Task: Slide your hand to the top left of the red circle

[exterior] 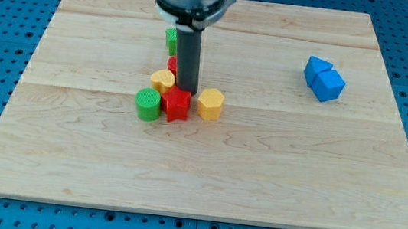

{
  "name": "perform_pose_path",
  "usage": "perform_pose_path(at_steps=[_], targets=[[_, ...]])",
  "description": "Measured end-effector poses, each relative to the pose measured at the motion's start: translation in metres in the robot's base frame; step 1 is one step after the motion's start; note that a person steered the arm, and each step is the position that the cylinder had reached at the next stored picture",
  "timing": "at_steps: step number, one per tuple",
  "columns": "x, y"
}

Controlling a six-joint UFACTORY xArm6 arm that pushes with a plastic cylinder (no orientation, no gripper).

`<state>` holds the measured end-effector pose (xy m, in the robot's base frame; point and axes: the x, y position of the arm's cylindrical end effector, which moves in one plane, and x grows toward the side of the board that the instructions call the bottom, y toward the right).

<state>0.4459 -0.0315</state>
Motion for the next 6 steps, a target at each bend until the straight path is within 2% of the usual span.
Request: perform_pose_path(at_steps=[1, 2, 3, 4, 5, 6], targets=[[0.020, 0.028], [0.022, 0.088], [0.006, 0.134], [-0.030, 0.149], [0.000, 0.101], [0.004, 0.014]])
